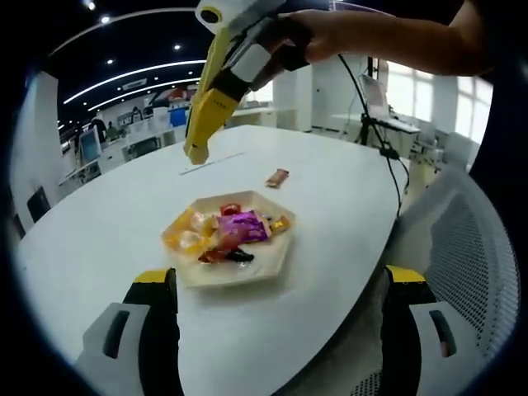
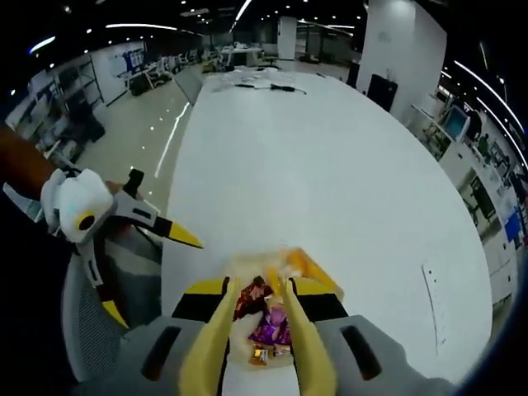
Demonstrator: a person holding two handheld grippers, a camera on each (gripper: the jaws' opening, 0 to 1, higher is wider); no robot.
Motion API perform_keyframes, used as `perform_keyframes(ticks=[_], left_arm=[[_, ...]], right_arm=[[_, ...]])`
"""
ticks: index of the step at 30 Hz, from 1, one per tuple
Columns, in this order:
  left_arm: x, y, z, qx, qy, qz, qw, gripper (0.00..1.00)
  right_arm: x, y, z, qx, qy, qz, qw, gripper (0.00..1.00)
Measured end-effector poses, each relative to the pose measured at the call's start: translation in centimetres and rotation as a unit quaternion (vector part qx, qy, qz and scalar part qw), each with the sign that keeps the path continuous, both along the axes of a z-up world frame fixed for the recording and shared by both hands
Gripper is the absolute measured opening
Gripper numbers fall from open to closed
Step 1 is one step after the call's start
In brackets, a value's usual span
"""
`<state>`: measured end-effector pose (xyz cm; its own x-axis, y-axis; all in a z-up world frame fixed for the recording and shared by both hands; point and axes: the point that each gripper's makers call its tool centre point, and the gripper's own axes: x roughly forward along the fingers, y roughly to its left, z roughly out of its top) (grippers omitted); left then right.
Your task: Place the target food into the container with the food tongs after gripping and lifting it, then release it inside without dropping or visibly crushing the food.
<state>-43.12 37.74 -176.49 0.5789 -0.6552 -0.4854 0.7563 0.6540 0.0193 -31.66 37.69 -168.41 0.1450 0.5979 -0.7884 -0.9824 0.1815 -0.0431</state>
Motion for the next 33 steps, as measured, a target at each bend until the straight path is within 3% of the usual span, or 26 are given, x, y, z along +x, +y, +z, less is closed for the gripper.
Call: perform_keyframes(ticks=[19, 33], left_arm=[[0.0, 0.0, 0.0, 0.001, -0.001, 0.000, 1.0000, 0.99], [0.0, 0.1, -0.1, 0.003, -0.001, 0.000, 1.0000, 0.99]], right_arm=[[0.3, -0.5, 1.7, 0.028, -0.018, 0.019, 0.9993, 0.29], [0.9, -2.9, 2.0, 0.025, -0.031, 0.027, 0.9989, 0.29]])
